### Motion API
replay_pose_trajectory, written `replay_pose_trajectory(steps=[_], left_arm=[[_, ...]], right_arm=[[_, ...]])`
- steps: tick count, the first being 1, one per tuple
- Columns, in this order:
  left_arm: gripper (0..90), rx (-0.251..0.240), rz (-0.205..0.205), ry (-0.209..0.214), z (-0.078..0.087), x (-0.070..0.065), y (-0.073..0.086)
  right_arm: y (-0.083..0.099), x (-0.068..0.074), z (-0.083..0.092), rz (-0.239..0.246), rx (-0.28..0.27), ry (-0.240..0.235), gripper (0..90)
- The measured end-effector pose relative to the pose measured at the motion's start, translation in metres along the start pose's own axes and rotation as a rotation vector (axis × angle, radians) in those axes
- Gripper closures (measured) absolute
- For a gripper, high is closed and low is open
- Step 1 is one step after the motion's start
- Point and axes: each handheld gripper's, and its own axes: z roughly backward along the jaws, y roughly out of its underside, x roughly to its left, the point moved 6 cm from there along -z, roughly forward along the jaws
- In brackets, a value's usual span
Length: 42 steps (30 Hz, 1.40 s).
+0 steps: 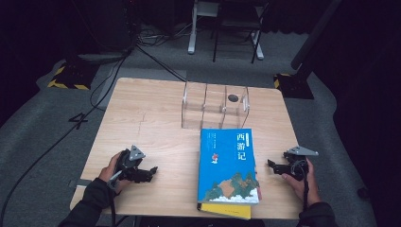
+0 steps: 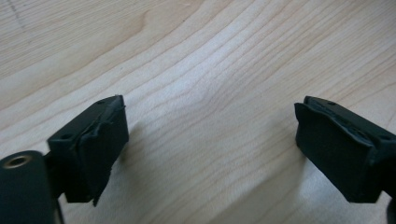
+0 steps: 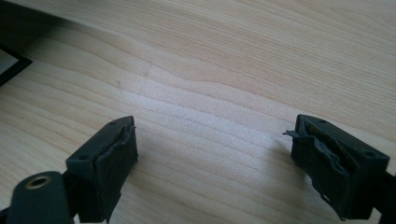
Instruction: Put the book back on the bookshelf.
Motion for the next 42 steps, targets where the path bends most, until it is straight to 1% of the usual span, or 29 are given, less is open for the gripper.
replay_pose_trajectory(steps=[1,5,7,8,9,11,12,13,14,15,16,17,18,19,20,21,22,23,24,25,28,29,30,32,34,37,39,40,42], left_arm=[[7.9,0.004,0.002,0.001,-0.001,0.000,-0.001],[5.6,0.005,-0.012,0.005,-0.009,0.001,-0.009],[2.5,0.019,-0.024,0.028,-0.014,-0.001,-0.013],[0.1,0.024,-0.044,0.038,-0.017,-0.002,-0.016],[0.1,0.024,-0.049,0.042,-0.019,-0.003,-0.018],[0.1,0.023,-0.040,0.036,-0.022,-0.007,-0.022],[0.1,0.022,-0.034,0.031,-0.023,-0.008,-0.022],[0.1,0.022,-0.035,0.027,-0.023,-0.009,-0.022],[0.5,0.023,-0.036,0.027,-0.022,-0.009,-0.022],[0.5,0.020,-0.035,0.026,-0.022,-0.010,-0.022],[0.5,0.020,-0.035,0.026,-0.022,-0.010,-0.022],[0.5,0.019,-0.035,0.026,-0.022,-0.010,-0.021],[0.5,0.019,-0.041,0.031,-0.022,-0.010,-0.021],[0.5,0.023,-0.054,0.041,-0.021,-0.010,-0.020],[0.5,0.022,-0.056,0.044,-0.021,-0.011,-0.020],[0.5,0.024,-0.070,0.051,-0.020,-0.011,-0.020],[0.5,0.024,-0.073,0.051,-0.020,-0.011,-0.019],[0.5,0.025,-0.068,0.053,-0.020,-0.012,-0.019],[0.4,0.023,-0.068,0.052,-0.020,-0.011,-0.020],[0.3,0.023,-0.062,0.055,-0.020,-0.012,-0.020],[0.1,0.022,-0.063,0.055,-0.021,-0.013,-0.020],[0.1,0.026,-0.069,0.057,-0.021,-0.012,-0.020],[0.0,0.023,-0.066,0.056,-0.022,-0.013,-0.021],[0.0,0.024,-0.067,0.060,-0.023,-0.014,-0.022],[0.0,0.026,-0.086,0.075,-0.025,-0.016,-0.025],[0.0,0.026,-0.101,0.090,-0.027,-0.017,-0.026],[0.0,0.027,-0.104,0.092,-0.027,-0.018,-0.026],[0.1,0.027,-0.104,0.092,-0.027,-0.018,-0.026],[0.1,0.027,-0.105,0.090,-0.027,-0.018,-0.027]], right_arm=[[0.000,0.000,0.000,-0.002,0.000,0.002,14.6],[0.001,0.001,0.001,-0.012,0.001,0.012,14.6],[0.001,0.001,0.001,-0.013,0.001,0.014,14.6],[0.001,0.001,0.001,-0.013,0.001,0.014,14.6],[0.001,0.001,0.001,-0.013,0.001,0.014,14.6],[0.001,0.001,0.001,-0.011,0.002,0.011,14.8],[0.001,0.001,0.002,-0.004,0.006,0.003,14.9],[0.001,0.001,0.002,0.013,0.012,-0.016,14.9],[0.003,0.003,0.005,0.049,0.028,-0.056,15.5],[0.004,0.004,0.007,0.063,0.036,-0.073,16.3],[0.004,0.004,0.007,0.063,0.036,-0.073,16.3],[0.005,0.005,0.009,0.077,0.043,-0.095,17.3],[0.005,0.008,0.012,0.086,0.047,-0.129,17.2],[0.002,0.012,0.018,0.104,0.036,-0.136,18.6],[0.002,0.012,0.018,0.104,0.036,-0.136,18.6],[0.001,0.014,0.020,0.108,0.030,-0.147,18.8],[-0.002,0.016,0.024,0.112,0.029,-0.153,18.5],[-0.004,0.017,0.025,0.112,0.024,-0.152,18.6],[-0.007,0.021,0.030,0.116,0.010,-0.176,19.3],[-0.009,0.024,0.034,0.122,0.001,-0.182,19.9],[-0.016,0.031,0.047,0.138,-0.027,-0.207,20.4],[-0.017,0.033,0.049,0.138,-0.035,-0.213,20.4],[-0.021,0.038,0.056,0.158,-0.046,-0.211,21.5],[-0.022,0.040,0.057,0.163,-0.042,-0.208,21.7],[-0.024,0.048,0.063,0.196,-0.041,-0.211,22.2],[-0.029,0.056,0.069,0.218,-0.056,-0.233,22.4],[-0.036,0.064,0.075,0.233,-0.068,-0.248,22.2],[-0.036,0.064,0.075,0.233,-0.068,-0.248,22.2],[-0.043,0.071,0.079,0.241,-0.078,-0.242,22.3]])
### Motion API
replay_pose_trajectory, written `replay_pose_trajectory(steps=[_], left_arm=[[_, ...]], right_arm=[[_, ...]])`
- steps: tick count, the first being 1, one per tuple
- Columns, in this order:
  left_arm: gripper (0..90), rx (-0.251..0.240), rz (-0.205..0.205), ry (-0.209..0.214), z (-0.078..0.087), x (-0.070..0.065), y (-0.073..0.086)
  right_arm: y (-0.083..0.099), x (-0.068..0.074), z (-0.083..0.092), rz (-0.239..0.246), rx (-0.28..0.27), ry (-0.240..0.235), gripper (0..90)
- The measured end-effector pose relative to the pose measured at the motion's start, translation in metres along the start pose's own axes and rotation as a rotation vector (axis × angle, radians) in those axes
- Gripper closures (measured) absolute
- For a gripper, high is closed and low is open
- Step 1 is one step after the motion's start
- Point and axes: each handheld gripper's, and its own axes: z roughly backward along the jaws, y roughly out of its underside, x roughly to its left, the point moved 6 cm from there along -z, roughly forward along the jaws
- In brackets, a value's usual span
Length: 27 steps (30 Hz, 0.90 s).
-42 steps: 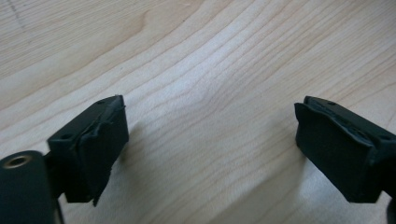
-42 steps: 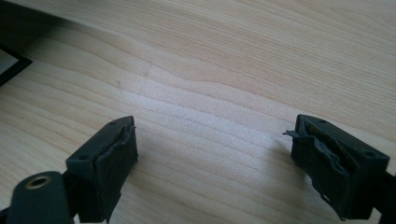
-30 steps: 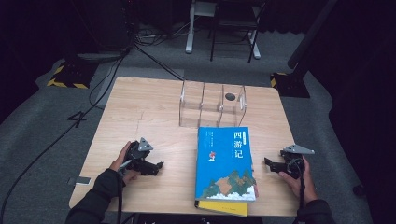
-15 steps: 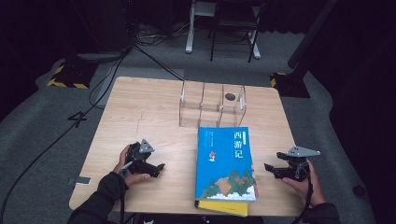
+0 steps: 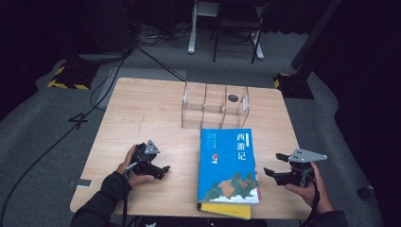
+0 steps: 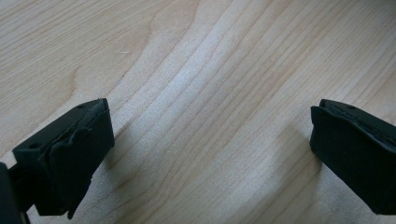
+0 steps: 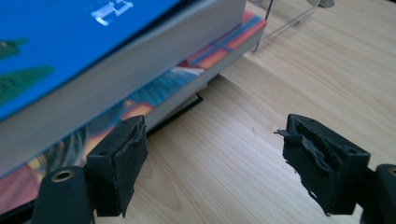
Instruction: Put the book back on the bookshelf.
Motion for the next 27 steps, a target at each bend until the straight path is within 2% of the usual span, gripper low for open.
replay_pose_trajectory(steps=[4,6,10,11,16,20,23,27], left_arm=[[0.2,0.000,-0.008,0.007,0.000,-0.001,0.000],[0.4,0.000,-0.016,0.011,0.000,-0.001,0.000],[0.5,-0.001,-0.024,0.020,0.000,-0.004,0.000],[0.5,0.002,-0.029,0.021,0.000,-0.004,0.000],[0.5,0.001,-0.036,0.029,-0.001,-0.009,-0.001],[0.5,0.001,-0.044,0.037,-0.003,-0.013,-0.003],[0.5,-0.001,-0.052,0.046,-0.005,-0.015,-0.005],[0.6,-0.002,-0.116,0.100,-0.012,-0.021,-0.013]], right_arm=[[-0.010,0.006,0.003,-0.007,0.005,0.002,22.5],[-0.014,0.012,0.006,-0.010,-0.009,-0.023,22.5],[-0.022,0.019,0.010,-0.010,-0.013,-0.036,22.4],[-0.026,0.025,0.012,0.003,-0.009,-0.027,22.4],[-0.034,0.036,0.012,0.024,-0.011,-0.050,22.4],[-0.040,0.052,0.007,0.056,-0.005,-0.091,22.1],[-0.040,0.058,0.005,0.062,0.007,-0.103,22.0],[-0.038,0.066,-0.003,0.058,0.038,-0.111,20.3]])
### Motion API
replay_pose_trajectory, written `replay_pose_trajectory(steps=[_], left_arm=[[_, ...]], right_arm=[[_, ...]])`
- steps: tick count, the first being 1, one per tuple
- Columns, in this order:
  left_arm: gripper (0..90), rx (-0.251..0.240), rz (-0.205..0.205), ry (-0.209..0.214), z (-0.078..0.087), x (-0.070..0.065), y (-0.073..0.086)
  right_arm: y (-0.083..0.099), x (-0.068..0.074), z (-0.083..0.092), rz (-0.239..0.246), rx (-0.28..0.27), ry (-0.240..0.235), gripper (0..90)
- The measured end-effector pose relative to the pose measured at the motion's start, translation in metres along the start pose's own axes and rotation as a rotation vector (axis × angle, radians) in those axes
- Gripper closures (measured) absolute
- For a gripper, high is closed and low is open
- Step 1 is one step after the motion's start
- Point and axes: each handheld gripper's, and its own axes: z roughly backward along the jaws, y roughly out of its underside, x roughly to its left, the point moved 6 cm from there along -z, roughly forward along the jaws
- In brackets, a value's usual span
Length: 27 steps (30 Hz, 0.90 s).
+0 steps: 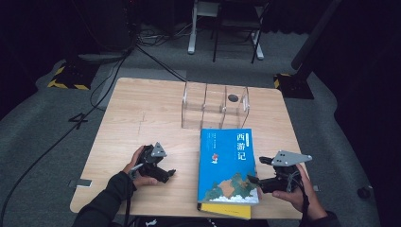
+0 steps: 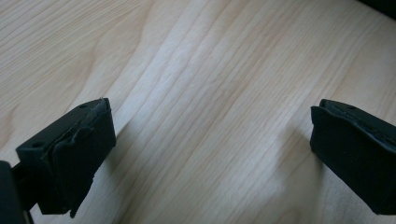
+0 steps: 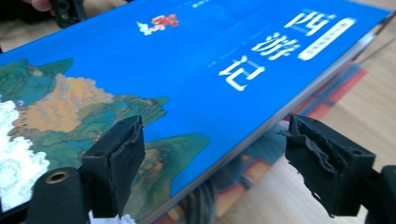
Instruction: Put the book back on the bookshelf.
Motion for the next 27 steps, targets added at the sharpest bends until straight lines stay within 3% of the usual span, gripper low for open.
replay_pose_trajectory(steps=[4,8,11,15,19,24,27], left_arm=[[0.8,0.000,-0.024,0.017,-0.007,-0.001,-0.008],[3.5,-0.010,-0.002,0.000,-0.013,0.002,-0.016],[13.3,-0.034,0.009,-0.010,-0.020,0.002,-0.027],[15.5,-0.037,-0.001,0.002,-0.033,-0.001,-0.042],[18.5,-0.044,-0.001,0.019,-0.043,-0.003,-0.054],[26.2,-0.066,-0.011,0.068,-0.050,-0.005,-0.068],[31.8,-0.131,0.000,0.059,-0.051,-0.003,-0.081]], right_arm=[[0.004,0.003,-0.008,-0.008,0.031,-0.028,18.2],[0.005,-0.004,-0.013,-0.036,0.033,-0.068,13.2],[0.006,-0.012,-0.020,-0.067,0.054,-0.161,8.0],[0.004,-0.019,-0.032,-0.081,0.087,-0.263,2.6],[0.003,-0.020,-0.036,-0.066,0.086,-0.278,0.6],[0.001,-0.018,-0.034,-0.039,0.071,-0.257,0.9],[-0.001,-0.016,-0.032,-0.004,0.058,-0.234,2.3]])
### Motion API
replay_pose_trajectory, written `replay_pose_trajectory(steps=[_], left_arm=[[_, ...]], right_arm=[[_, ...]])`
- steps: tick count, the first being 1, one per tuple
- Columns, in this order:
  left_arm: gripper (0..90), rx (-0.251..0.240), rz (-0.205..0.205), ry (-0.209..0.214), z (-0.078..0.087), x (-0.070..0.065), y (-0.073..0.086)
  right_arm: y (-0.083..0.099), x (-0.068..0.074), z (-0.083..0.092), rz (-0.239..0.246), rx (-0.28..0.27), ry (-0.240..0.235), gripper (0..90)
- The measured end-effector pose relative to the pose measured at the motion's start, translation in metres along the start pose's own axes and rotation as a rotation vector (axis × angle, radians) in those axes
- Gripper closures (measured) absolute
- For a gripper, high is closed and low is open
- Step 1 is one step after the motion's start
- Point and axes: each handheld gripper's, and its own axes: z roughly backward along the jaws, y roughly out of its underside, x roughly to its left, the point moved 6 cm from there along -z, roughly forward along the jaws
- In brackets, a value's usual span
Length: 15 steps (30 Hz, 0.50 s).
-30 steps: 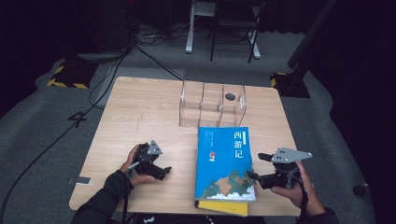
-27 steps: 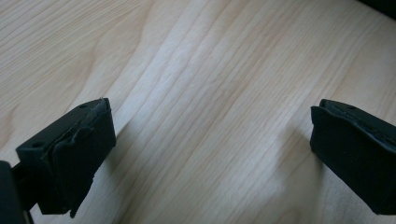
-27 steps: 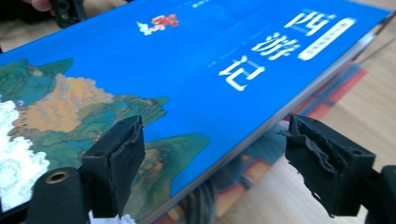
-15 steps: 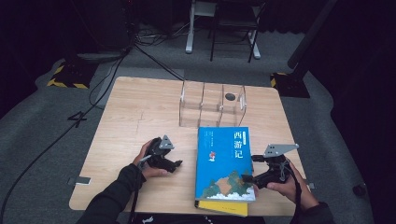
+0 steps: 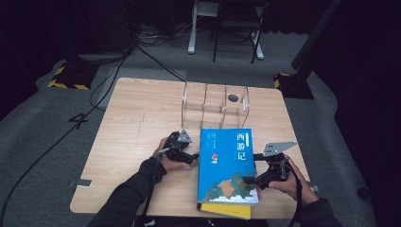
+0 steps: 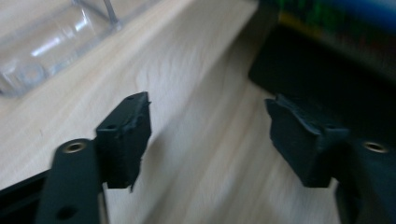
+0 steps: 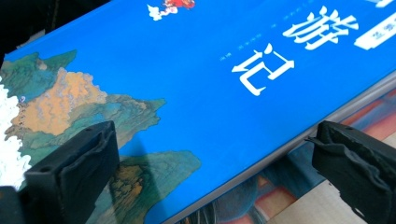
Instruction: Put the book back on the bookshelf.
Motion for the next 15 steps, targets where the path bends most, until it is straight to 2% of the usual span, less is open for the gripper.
replay_pose_trajectory(steps=[2,3,4,6,7,8,13,15], left_arm=[[34.3,-0.027,-0.024,-0.008,0.000,0.000,-0.005],[34.8,-0.018,-0.026,0.002,-0.002,0.000,-0.007],[34.5,-0.029,-0.010,0.013,-0.004,0.000,-0.011],[34.6,-0.044,-0.004,0.027,-0.003,0.000,-0.017],[35.1,-0.036,-0.033,0.005,-0.004,0.000,-0.018],[35.1,-0.033,-0.046,-0.005,-0.005,0.000,-0.019],[35.4,-0.031,-0.026,-0.002,-0.005,0.004,-0.020],[36.3,-0.033,-0.027,0.000,-0.004,0.005,-0.021]], right_arm=[[-0.002,0.001,0.000,0.020,-0.002,0.011,2.3],[-0.004,0.001,0.000,0.026,-0.005,0.011,2.3],[-0.005,0.001,0.000,0.026,-0.013,0.010,2.3],[-0.008,0.000,-0.001,0.032,-0.017,-0.003,2.5],[-0.008,-0.001,-0.001,0.033,-0.017,-0.006,3.2],[-0.010,-0.002,-0.001,0.032,-0.022,-0.009,4.1],[-0.016,-0.008,-0.004,0.015,-0.059,-0.005,11.5],[-0.019,-0.012,-0.006,0.003,-0.080,-0.008,23.2]])
